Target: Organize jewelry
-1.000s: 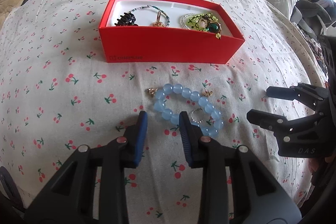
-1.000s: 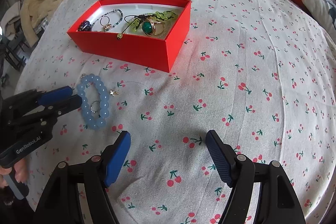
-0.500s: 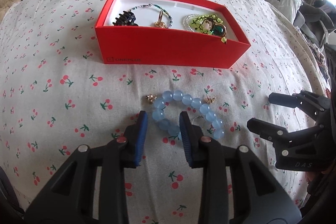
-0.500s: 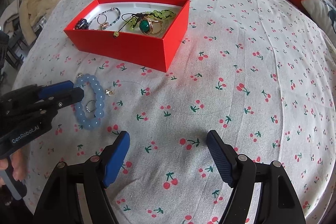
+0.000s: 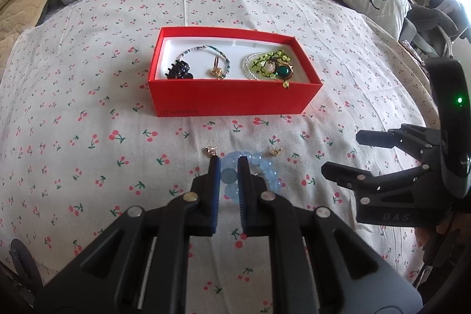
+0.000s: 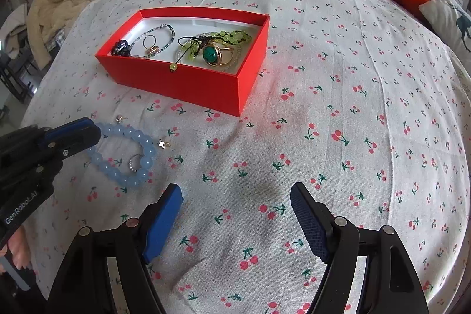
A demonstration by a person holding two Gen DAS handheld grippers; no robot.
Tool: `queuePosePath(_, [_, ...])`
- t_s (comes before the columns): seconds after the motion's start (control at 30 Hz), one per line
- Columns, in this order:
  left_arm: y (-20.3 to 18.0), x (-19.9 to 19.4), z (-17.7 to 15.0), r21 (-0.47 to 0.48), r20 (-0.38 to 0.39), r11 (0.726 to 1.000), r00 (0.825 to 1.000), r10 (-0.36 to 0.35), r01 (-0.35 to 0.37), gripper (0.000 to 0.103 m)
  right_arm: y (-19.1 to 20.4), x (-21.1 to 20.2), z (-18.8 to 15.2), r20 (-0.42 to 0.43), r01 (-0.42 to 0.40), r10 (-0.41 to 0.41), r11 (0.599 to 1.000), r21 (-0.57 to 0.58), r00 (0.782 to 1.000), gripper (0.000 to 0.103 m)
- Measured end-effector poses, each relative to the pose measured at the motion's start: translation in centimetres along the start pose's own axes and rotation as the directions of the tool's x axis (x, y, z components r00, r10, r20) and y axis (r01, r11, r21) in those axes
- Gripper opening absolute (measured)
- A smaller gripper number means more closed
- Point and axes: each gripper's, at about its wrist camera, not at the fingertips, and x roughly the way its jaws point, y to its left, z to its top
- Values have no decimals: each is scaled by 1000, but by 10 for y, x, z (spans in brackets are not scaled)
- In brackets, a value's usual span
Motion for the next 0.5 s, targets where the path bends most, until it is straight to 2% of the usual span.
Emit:
queuePosePath(0.17, [14, -25, 2, -15, 30, 1000, 1000, -10, 10, 13, 12, 0, 0, 0, -10, 10, 1000, -9, 1000, 78])
queuePosePath(0.5, [62, -19, -20, -104, -49, 993, 997, 52, -57, 13, 52, 10, 1, -13, -45, 44, 996, -82, 999, 78])
